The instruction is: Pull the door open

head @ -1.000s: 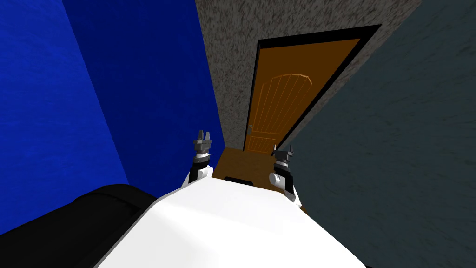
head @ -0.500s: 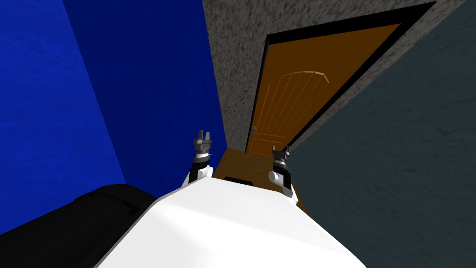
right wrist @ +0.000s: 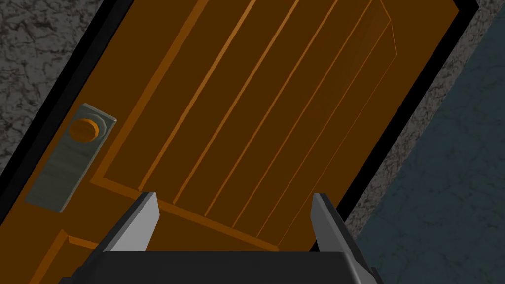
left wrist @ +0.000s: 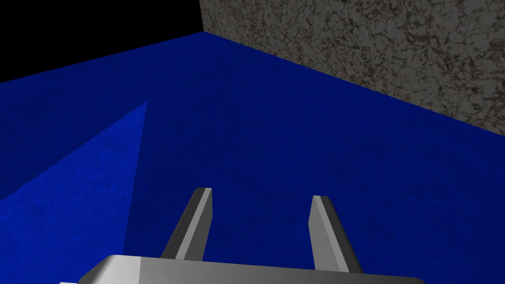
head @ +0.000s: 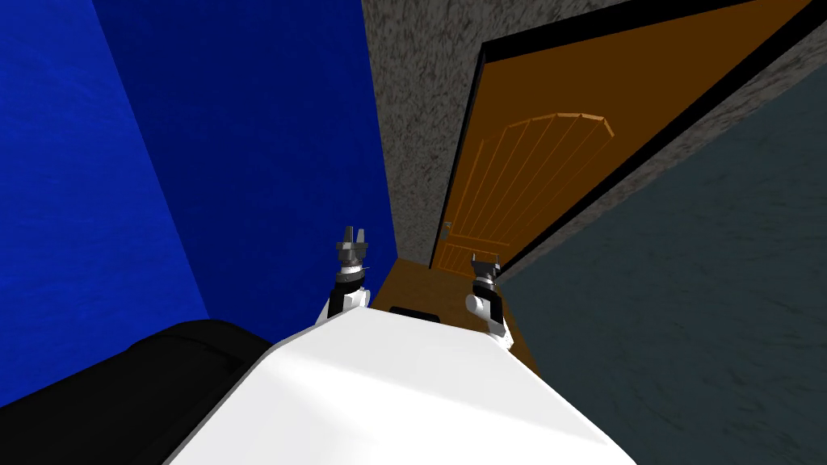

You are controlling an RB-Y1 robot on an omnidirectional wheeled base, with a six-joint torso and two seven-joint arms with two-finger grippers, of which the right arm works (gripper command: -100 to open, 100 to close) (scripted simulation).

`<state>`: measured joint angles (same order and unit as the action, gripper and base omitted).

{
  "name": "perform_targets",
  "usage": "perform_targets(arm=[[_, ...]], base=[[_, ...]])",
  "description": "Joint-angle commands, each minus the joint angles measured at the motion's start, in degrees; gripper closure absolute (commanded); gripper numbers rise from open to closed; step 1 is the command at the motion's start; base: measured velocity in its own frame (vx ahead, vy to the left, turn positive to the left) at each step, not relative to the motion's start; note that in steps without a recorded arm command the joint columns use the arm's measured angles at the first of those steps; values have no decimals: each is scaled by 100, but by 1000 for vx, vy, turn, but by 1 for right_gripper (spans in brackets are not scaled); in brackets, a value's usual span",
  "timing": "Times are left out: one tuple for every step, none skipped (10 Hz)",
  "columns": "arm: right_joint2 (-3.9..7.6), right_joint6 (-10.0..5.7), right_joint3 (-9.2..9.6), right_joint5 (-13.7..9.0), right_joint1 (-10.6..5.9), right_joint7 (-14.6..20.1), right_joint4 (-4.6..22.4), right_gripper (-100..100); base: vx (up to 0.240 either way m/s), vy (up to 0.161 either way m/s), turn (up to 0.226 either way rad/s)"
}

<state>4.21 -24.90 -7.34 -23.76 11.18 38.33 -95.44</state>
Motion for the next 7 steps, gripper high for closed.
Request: perform_targets(arm=[[0, 19, -20, -90, -85, 172, 211, -100], [-6, 49, -41, -147, -144, 265, 320, -100], [-13, 79, -61, -202, -202, 356, 427, -100], [-24, 107, -81, -255, -257, 444, 530, -100], [-35, 136, -100, -309, -313, 532, 632, -100], [-46, 164, -120, -362, -368, 620, 735, -100], [-72, 219, -157, -464, -474, 787, 931, -100]], base=[[104, -1, 142], [111, -14, 127], [119, -15, 107], [102, -4, 104], [93, -11, 143], [111, -8, 100], [151, -3, 179]])
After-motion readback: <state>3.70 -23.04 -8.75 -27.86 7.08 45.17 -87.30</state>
